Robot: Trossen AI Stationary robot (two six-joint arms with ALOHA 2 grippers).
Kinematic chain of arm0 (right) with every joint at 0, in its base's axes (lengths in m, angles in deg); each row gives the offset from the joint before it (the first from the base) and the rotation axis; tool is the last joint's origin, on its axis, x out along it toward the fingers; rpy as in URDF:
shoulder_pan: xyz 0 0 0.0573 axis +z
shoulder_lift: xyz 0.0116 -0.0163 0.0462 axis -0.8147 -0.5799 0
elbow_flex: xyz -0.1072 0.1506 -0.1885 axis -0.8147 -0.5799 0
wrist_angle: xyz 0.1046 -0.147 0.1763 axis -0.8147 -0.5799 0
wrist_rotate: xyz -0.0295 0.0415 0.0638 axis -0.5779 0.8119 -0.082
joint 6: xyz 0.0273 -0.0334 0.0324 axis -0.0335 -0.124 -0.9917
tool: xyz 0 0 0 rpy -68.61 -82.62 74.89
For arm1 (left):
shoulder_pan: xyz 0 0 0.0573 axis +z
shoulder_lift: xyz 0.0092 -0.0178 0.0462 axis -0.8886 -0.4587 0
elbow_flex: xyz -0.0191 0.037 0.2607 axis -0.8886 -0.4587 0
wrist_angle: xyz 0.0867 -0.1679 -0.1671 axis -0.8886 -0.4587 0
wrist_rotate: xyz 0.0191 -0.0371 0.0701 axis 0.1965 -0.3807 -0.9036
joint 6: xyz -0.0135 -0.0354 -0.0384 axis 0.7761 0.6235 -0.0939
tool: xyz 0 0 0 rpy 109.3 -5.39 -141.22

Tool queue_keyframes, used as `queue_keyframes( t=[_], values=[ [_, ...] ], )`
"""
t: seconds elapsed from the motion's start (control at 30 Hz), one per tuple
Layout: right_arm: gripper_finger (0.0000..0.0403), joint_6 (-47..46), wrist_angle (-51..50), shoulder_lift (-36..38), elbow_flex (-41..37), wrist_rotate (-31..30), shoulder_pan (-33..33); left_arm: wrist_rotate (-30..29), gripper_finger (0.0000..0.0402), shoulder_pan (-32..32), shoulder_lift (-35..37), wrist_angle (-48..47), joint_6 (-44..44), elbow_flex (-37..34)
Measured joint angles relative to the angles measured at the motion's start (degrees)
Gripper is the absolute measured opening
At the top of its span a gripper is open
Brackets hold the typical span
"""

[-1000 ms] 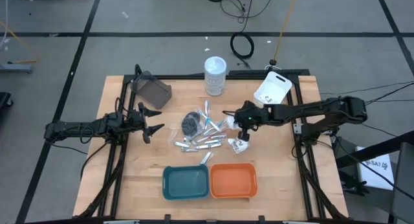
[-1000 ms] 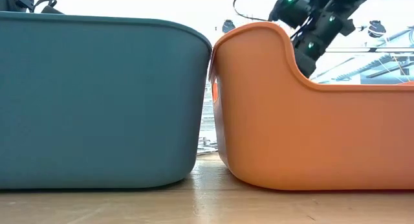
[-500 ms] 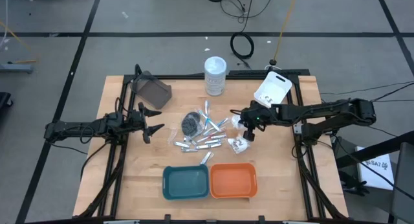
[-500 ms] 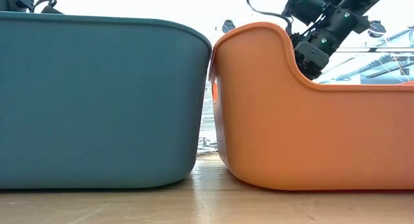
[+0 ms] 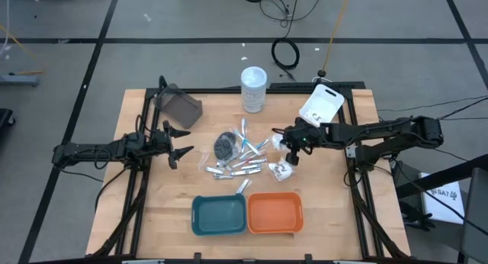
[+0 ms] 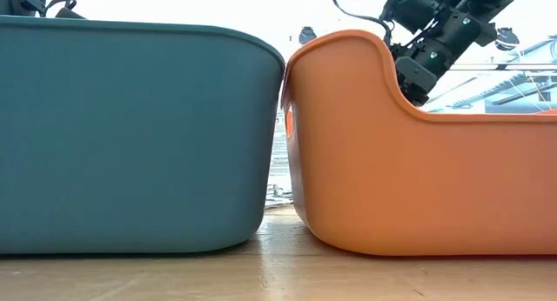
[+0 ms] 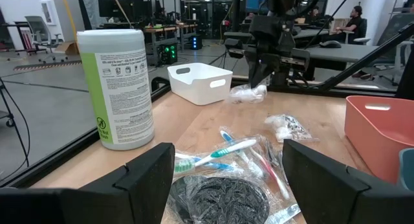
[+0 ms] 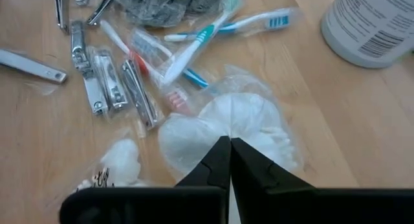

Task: Pick & Place Travel size toiletries
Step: Put the white cotton pack into the white bin

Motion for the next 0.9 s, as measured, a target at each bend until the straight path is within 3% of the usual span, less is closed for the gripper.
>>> queue_keyframes(
  t=[0.1,0.43,0.9],
  values=[
    [0.0,-0.3,0.1,0.7,0.0,-3.1,0.0,0.0,0.028,0.0,0.0,0.0,0.0,0.0],
    [0.0,-1.3,-0.6,6.8,0.0,-24.0,0.0,0.0,0.028,0.0,0.0,0.0,0.0,0.0],
    [0.0,-2.6,-2.1,12.6,0.0,-39.7,-0.5,0.0,0.028,0.0,0.0,0.0,0.0,0.0]
  ],
)
